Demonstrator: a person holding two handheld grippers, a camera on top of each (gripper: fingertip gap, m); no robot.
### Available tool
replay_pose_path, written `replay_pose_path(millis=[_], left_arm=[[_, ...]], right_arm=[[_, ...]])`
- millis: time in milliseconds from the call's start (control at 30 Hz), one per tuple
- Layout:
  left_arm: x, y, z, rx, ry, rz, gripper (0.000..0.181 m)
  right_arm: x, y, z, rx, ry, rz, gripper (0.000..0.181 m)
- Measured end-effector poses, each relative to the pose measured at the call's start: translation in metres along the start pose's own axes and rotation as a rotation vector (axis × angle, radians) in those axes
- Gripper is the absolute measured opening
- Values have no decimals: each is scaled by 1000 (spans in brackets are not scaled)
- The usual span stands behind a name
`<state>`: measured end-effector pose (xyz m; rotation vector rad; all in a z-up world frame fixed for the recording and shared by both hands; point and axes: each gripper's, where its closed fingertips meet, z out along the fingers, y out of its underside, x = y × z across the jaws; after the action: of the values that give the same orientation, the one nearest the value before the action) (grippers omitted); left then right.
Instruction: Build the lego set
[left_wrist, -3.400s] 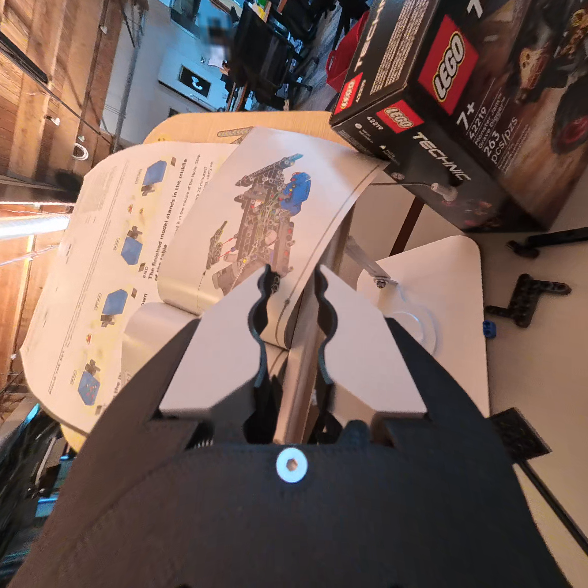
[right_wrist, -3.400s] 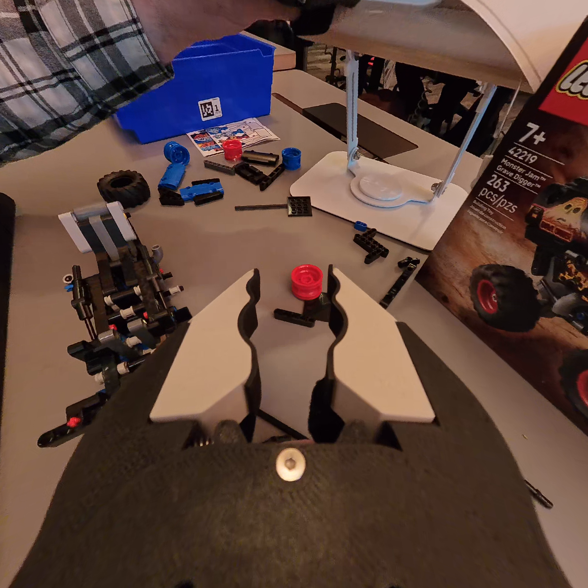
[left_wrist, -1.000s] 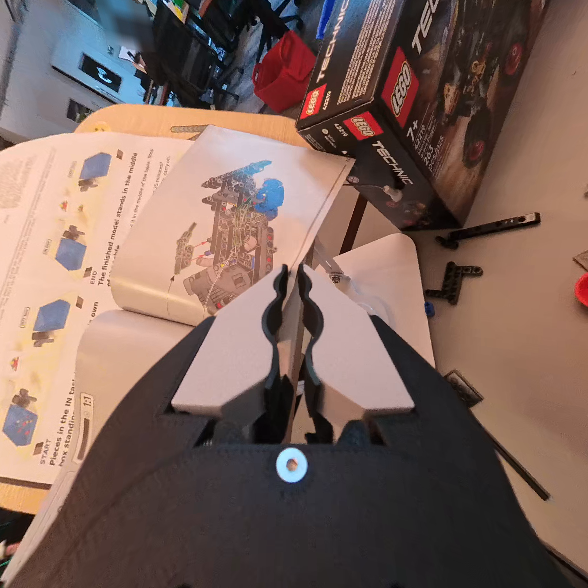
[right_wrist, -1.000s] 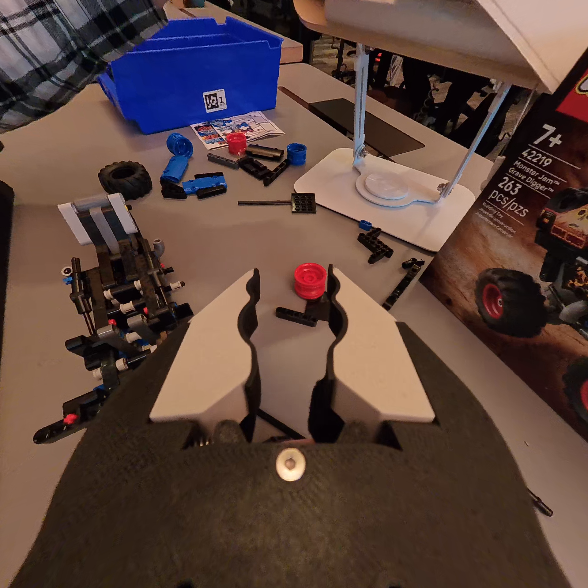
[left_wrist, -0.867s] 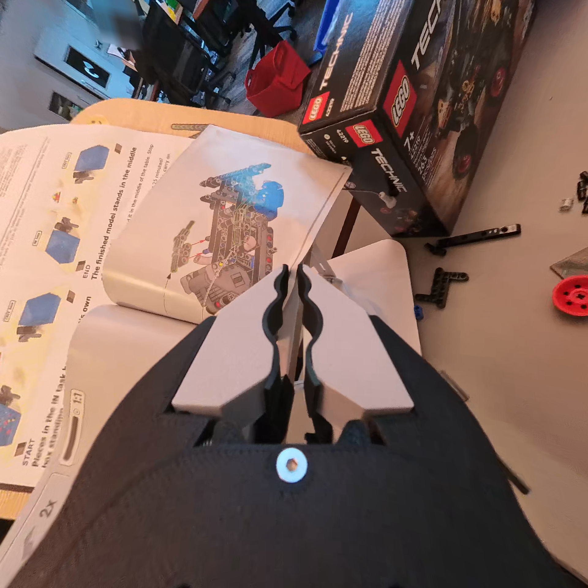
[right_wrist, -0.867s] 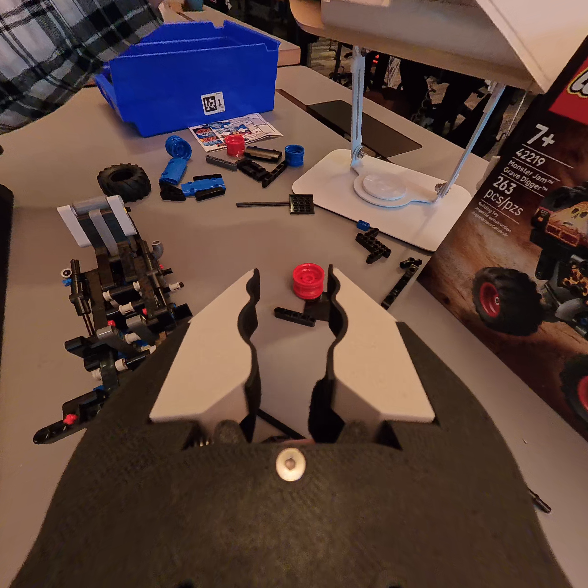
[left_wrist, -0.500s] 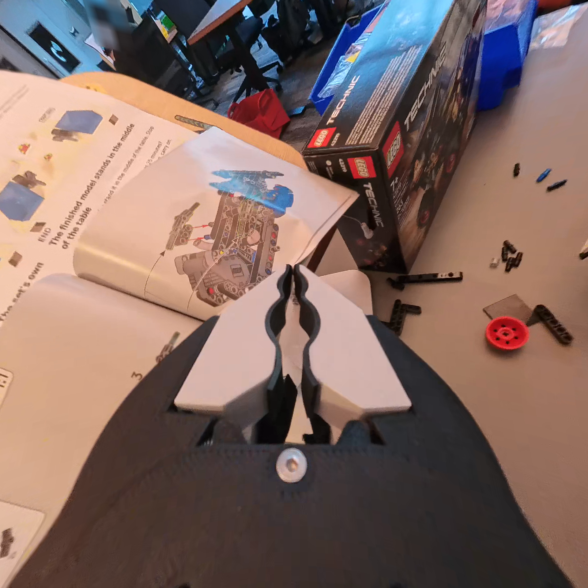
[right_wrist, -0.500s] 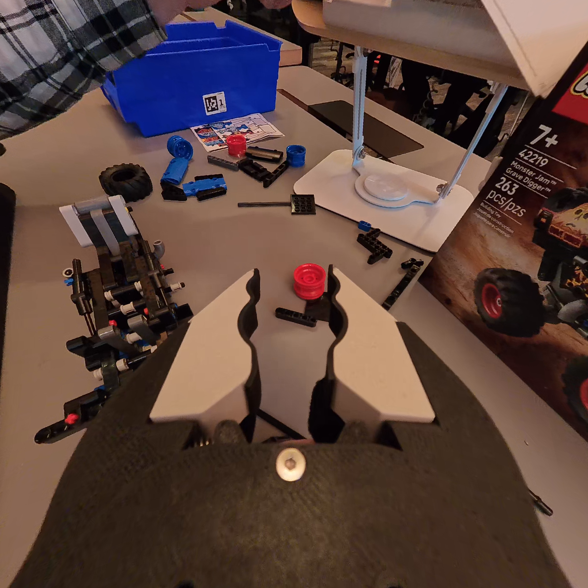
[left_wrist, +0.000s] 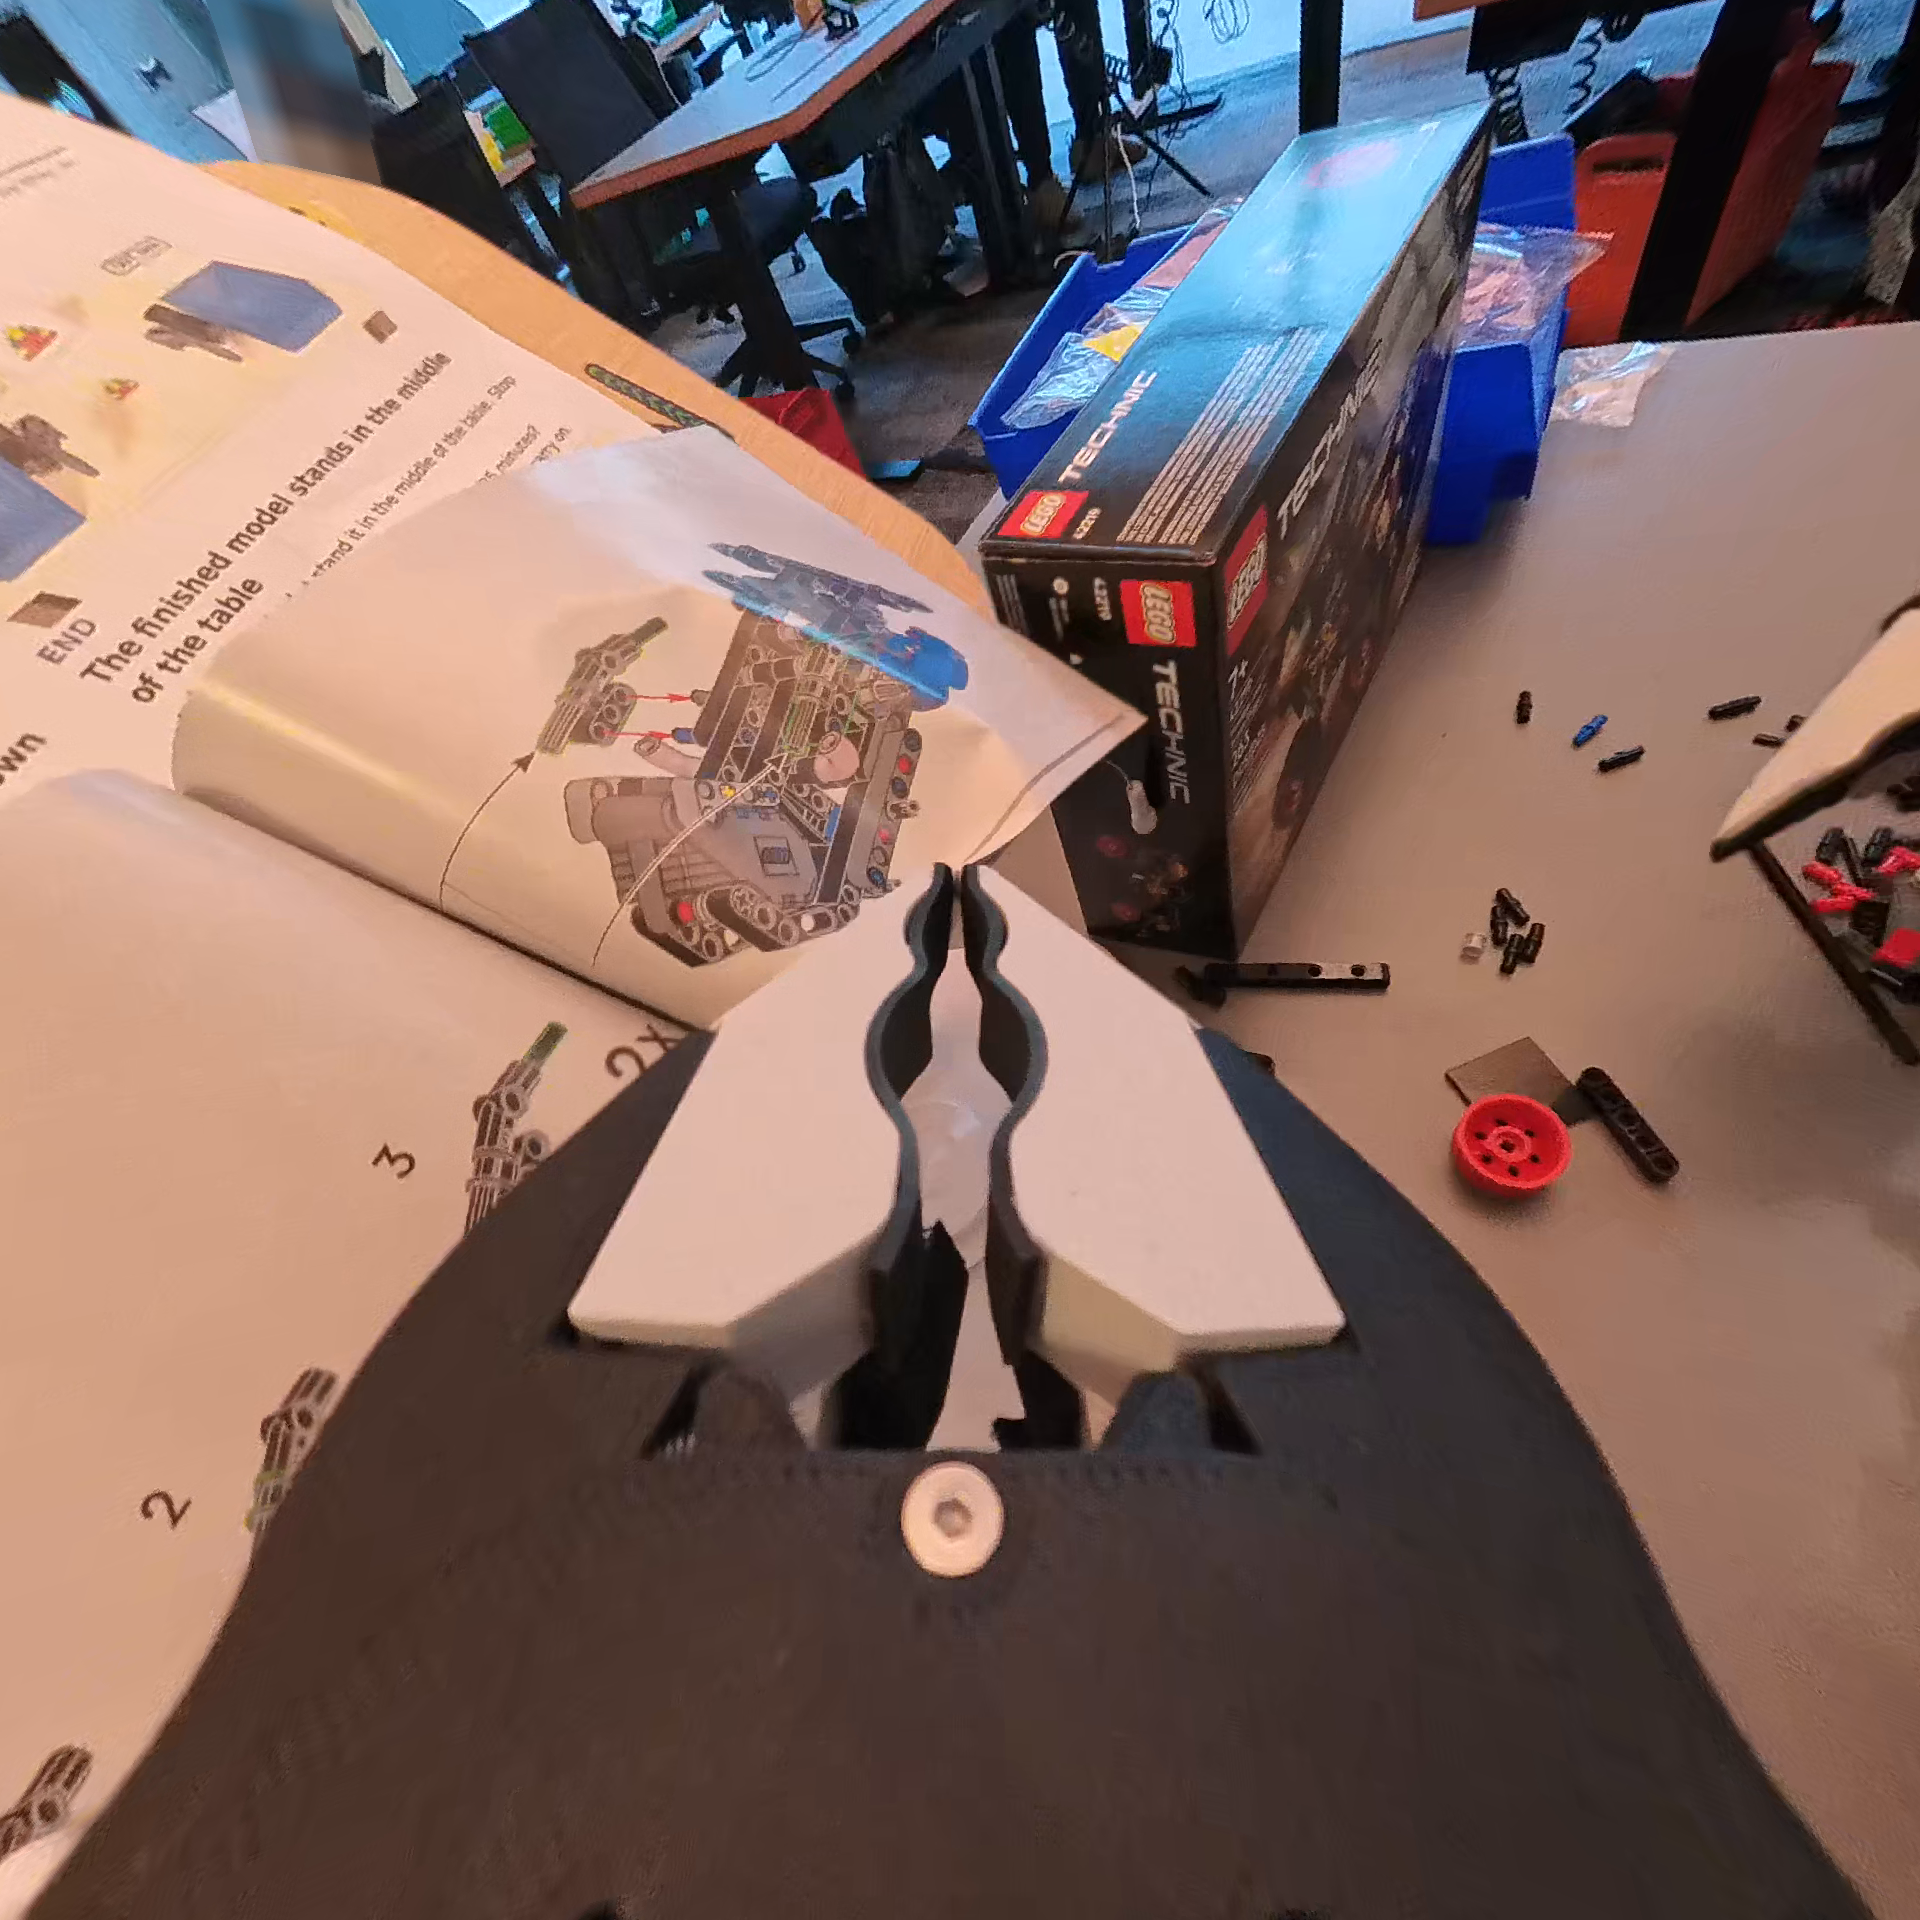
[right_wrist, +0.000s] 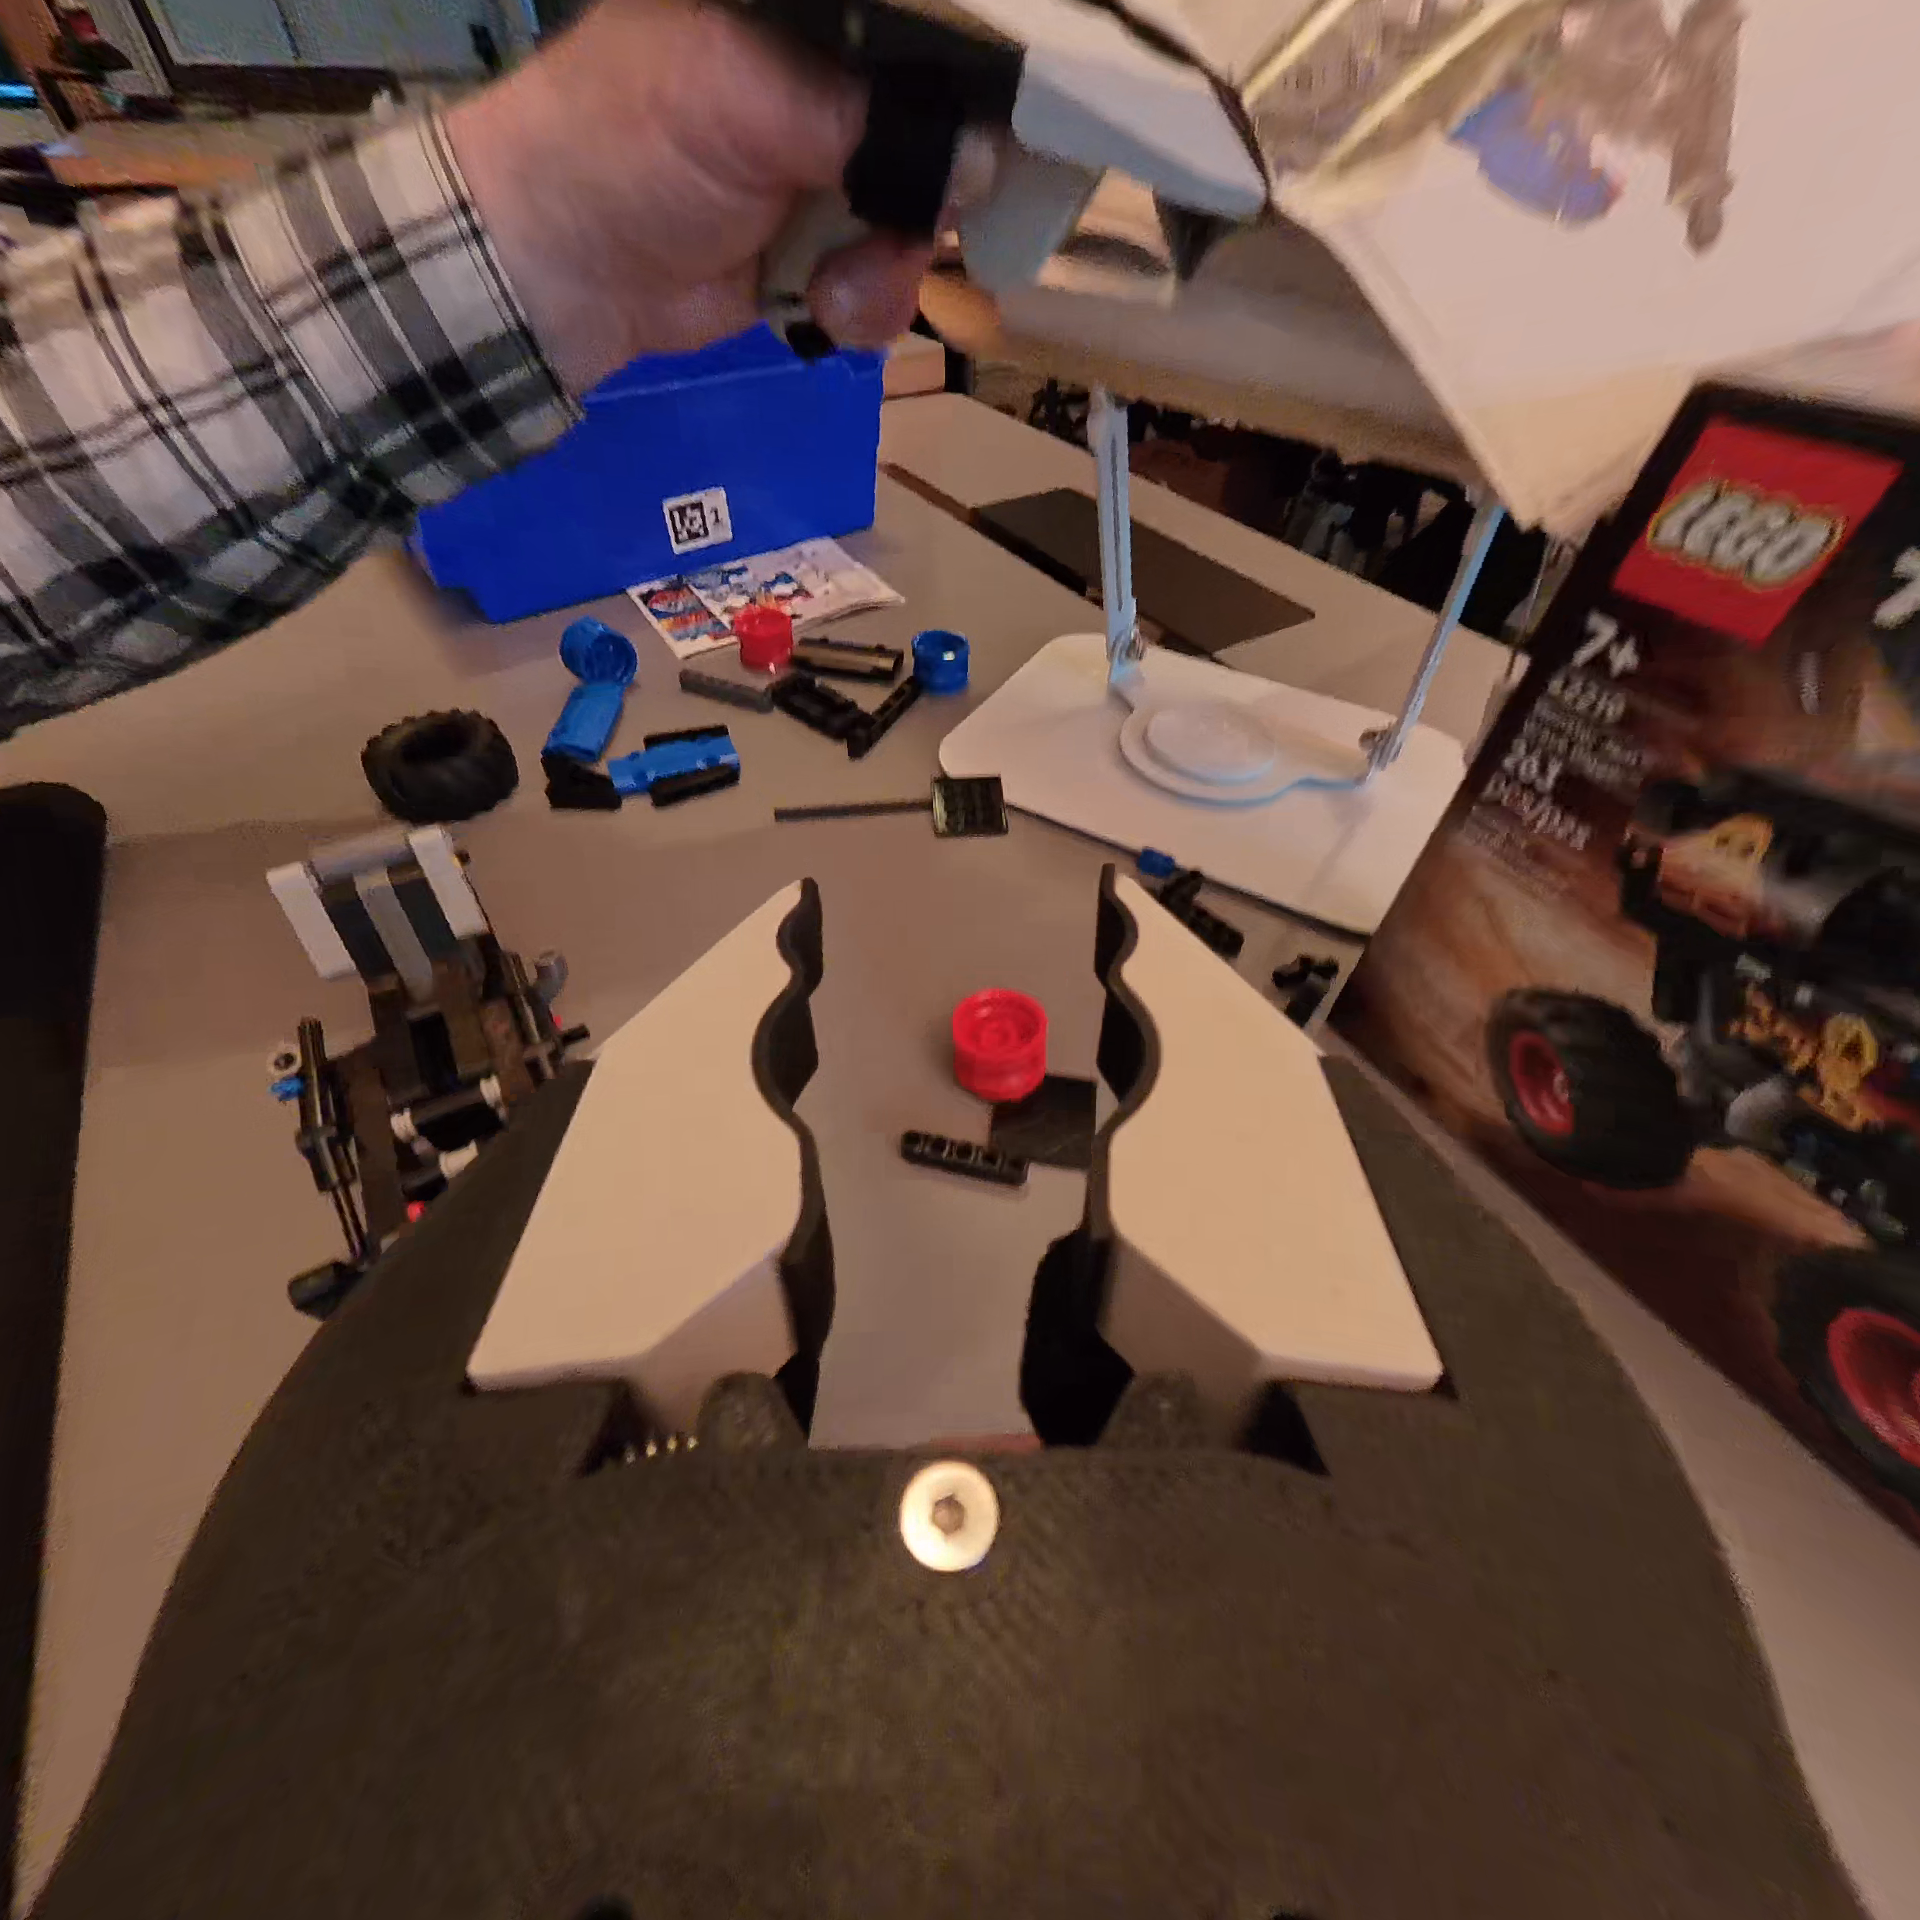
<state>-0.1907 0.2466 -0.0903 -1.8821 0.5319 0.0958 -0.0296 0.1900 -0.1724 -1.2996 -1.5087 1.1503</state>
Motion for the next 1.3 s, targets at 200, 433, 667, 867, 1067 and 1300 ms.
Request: replay_pose_path(millis=[200, 433, 667, 867, 1067, 1300], left_arm=[[-1, 1, -3, 37, 25, -39, 0], [0, 0, -6, 70, 47, -58, 0], [0, -3, -12, 96, 61, -69, 0], [0, -3, -12, 106, 69, -79, 0], [1, -5, -11, 107, 74, -78, 0], [1, -4, -10, 95, 62, -60, 1]], right_arm=[[21, -37, 23, -6, 17, -47, 61], [60, -64, 67, -1, 69, -13, 76], [84, -61, 89, 1, 128, 39, 80], [88, -62, 90, 19, 141, 42, 80], [87, -71, 89, 66, 113, 79, 79], [83, -95, 82, 158, 96, 66, 77]])
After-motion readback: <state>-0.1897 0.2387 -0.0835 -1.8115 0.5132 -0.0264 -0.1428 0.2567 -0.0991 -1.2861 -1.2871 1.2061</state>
